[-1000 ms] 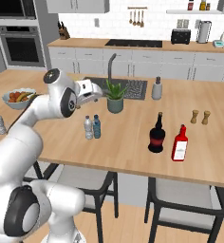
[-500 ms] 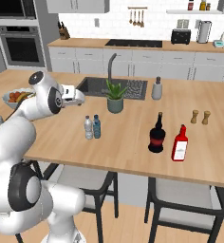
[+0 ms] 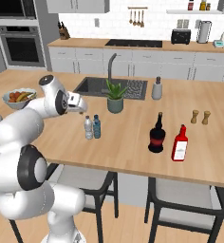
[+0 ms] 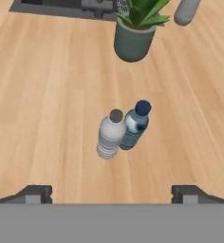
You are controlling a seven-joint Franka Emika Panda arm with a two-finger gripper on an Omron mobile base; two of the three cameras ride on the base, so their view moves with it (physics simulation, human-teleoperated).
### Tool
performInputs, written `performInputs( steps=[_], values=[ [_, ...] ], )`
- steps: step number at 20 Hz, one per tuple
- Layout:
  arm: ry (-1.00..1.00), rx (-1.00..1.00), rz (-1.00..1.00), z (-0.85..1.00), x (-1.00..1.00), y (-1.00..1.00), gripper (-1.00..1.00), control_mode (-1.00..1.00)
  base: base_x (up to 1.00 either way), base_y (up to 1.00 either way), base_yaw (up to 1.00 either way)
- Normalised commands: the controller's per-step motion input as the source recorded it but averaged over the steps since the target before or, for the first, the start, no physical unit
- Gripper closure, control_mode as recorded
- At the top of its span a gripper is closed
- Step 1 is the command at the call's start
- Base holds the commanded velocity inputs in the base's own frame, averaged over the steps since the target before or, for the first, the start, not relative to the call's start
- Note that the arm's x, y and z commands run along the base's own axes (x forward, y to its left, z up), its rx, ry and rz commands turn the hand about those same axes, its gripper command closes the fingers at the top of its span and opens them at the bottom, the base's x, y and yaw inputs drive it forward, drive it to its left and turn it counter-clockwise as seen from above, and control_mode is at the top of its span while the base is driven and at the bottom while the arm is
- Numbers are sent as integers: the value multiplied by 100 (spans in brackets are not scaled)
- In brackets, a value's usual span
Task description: Move the plastic bottles in the middle to the plastics group, and the glass bottles in the middle to the glass group.
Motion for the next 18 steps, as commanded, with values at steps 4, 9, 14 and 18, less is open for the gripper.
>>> performInputs(
  steps=[4,9,14,18],
  values=[
    [-7,12,0,-59,0,-1,-100,-100,0,0,0],
    [-13,17,0,-54,16,-1,-100,-100,0,0,0],
    [-4,7,-3,-6,12,-13,-100,-100,0,0,0],
    [1,1,-2,26,0,-28,-100,-100,0,0,0]
  ],
)
